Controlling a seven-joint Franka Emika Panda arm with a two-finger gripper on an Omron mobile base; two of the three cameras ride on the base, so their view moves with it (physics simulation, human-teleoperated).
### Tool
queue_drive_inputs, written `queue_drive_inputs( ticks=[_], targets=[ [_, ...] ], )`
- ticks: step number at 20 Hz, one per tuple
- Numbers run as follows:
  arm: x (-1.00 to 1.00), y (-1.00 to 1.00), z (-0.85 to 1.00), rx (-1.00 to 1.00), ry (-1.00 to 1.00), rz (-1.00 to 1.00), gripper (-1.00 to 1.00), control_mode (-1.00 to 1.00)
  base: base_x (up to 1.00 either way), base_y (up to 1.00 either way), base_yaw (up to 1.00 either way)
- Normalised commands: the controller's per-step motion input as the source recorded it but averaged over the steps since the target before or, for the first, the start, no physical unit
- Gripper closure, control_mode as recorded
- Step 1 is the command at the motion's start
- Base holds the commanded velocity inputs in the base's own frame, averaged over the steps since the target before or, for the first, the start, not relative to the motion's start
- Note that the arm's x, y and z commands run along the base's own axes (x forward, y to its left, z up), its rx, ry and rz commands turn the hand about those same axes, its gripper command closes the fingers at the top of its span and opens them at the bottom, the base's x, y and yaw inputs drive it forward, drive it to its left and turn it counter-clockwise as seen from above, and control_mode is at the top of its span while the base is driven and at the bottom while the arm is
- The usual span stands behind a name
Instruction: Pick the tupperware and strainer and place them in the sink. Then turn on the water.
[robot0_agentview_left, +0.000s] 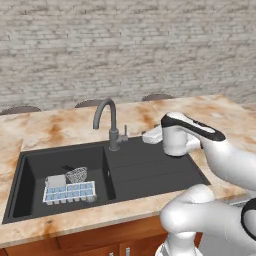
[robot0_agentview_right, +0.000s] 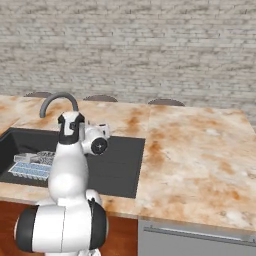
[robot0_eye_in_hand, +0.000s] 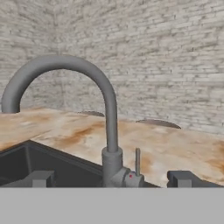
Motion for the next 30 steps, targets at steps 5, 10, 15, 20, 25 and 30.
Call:
queue_drive_inputs(
  ticks=[5, 10, 15, 20, 25, 30],
  targets=[
    [0.0, 0.0, 0.0, 0.0, 0.0, 0.09, -1.0, -1.0, 0.0, 0.0, 0.0],
    [0.0, 0.0, 0.11, 0.0, -0.02, 0.06, -1.0, -1.0, 0.0, 0.0, 0.0],
    [0.19, 0.0, 0.08, 0.0, 0.0, 0.01, -1.0, -1.0, 0.0, 0.0, 0.0],
    [0.37, 0.0, 0.18, 0.0, 0.03, 0.0, -1.0, -1.0, 0.0, 0.0, 0.0],
    [0.35, 0.0, 0.06, 0.0, 0.03, 0.02, -1.0, -1.0, 0.0, 0.0, 0.0],
    [0.44, 0.0, 0.0, 0.0, 0.01, 0.01, -1.0, -1.0, 0.0, 0.0, 0.0]
  ],
)
